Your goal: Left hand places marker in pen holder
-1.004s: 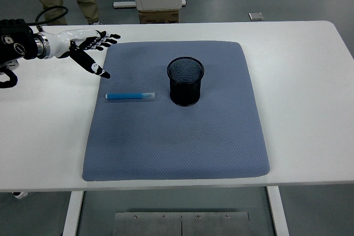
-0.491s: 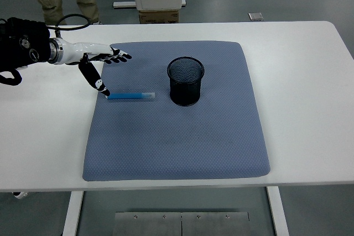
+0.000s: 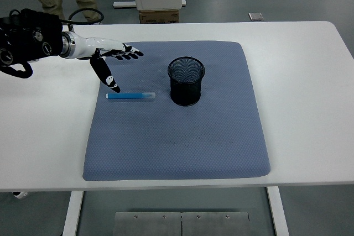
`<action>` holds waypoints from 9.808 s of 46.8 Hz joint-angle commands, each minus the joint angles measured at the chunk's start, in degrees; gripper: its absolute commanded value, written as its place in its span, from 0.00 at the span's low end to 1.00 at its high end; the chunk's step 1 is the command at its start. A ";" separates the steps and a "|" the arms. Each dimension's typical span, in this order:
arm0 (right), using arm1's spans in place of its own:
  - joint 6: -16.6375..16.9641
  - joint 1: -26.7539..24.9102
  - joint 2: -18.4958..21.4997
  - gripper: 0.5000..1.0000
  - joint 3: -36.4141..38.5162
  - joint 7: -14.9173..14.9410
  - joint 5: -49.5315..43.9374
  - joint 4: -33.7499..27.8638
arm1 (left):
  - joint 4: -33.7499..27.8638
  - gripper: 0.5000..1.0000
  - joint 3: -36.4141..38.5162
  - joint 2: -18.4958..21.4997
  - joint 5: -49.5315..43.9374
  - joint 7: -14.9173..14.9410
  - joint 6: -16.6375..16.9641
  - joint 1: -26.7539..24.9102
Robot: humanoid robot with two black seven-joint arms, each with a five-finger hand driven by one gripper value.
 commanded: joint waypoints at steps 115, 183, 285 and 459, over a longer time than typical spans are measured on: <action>0.00 -0.07 0.00 1.00 0.00 0.00 0.02 -0.01 | -0.71 1.00 10.84 -11.85 8.96 5.36 -0.82 -4.00; 0.00 -0.07 0.00 1.00 0.00 0.00 0.02 -0.01 | -0.27 0.21 10.49 -14.13 9.75 7.82 -0.73 -2.59; 0.00 -0.07 0.00 1.00 0.00 0.00 -0.07 -0.01 | -10.82 0.30 12.95 -13.52 13.26 10.46 12.02 -5.84; 0.00 -0.07 0.00 1.00 0.00 0.00 0.02 -0.01 | -7.66 0.00 -1.73 -17.47 -3.26 9.32 8.59 -17.09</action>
